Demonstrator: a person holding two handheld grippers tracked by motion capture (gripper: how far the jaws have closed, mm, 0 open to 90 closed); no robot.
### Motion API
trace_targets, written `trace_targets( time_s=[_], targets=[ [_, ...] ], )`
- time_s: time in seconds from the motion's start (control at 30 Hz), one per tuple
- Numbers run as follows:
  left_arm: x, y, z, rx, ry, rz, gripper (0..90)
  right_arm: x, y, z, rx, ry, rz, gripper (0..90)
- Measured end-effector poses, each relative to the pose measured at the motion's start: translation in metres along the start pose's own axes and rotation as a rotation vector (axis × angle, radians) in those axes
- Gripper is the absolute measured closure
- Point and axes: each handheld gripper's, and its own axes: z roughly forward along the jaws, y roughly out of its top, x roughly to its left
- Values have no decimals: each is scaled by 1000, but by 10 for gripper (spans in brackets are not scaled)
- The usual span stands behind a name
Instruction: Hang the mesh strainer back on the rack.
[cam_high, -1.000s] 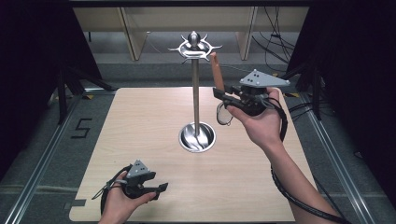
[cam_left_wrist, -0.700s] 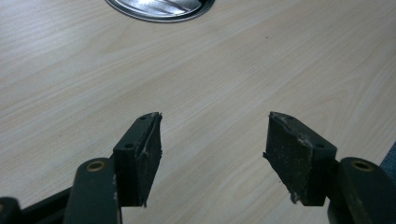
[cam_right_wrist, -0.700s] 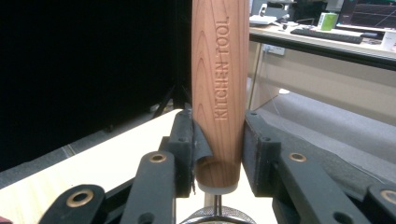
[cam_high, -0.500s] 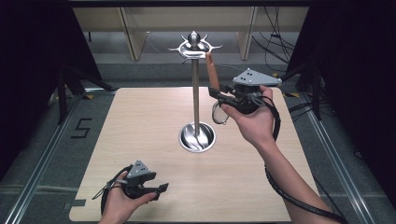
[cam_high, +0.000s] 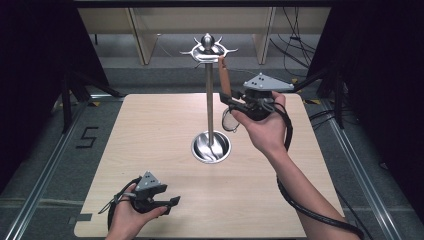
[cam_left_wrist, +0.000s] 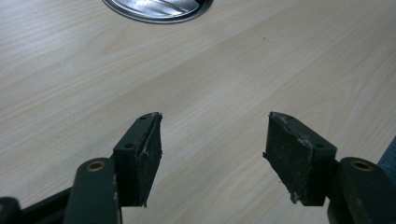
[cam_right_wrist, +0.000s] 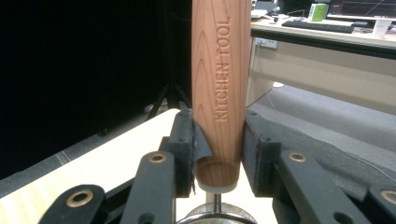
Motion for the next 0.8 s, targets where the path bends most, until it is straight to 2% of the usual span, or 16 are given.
trace_targets(
  time_s=[0.1,0.17,0.2,0.27,0.37,0.4,0.47,0.57,0.67,0.73,0.8],
  targets=[
    [0,0,0,1,-3,-6,354,-1,0,2,-17,-14,-20,689],
    [-1,0,0,-6,-6,-11,354,0,0,3,-15,-12,-11,690],
    [-1,0,0,-10,-1,-10,354,2,-1,2,-3,-8,10,689],
    [-1,0,-1,-3,10,-12,354,1,-1,4,-21,-20,-12,689],
    [0,0,-1,-8,-3,-8,354,2,-1,6,-10,-16,-1,689],
    [0,0,-1,-10,-2,-7,354,4,-1,7,-2,-18,17,689],
    [1,0,-2,-3,-1,2,354,2,-1,8,-9,-19,-2,689],
    [1,0,-2,-5,0,0,354,2,-2,10,-9,-29,-5,689],
    [1,0,-2,-7,-2,-3,354,3,-3,12,-8,-19,9,688],
    [1,-1,-2,-8,2,-22,354,5,-4,12,6,-24,22,688],
    [1,-1,-3,-14,6,-5,354,4,-5,13,-1,-33,4,688]
  ],
)
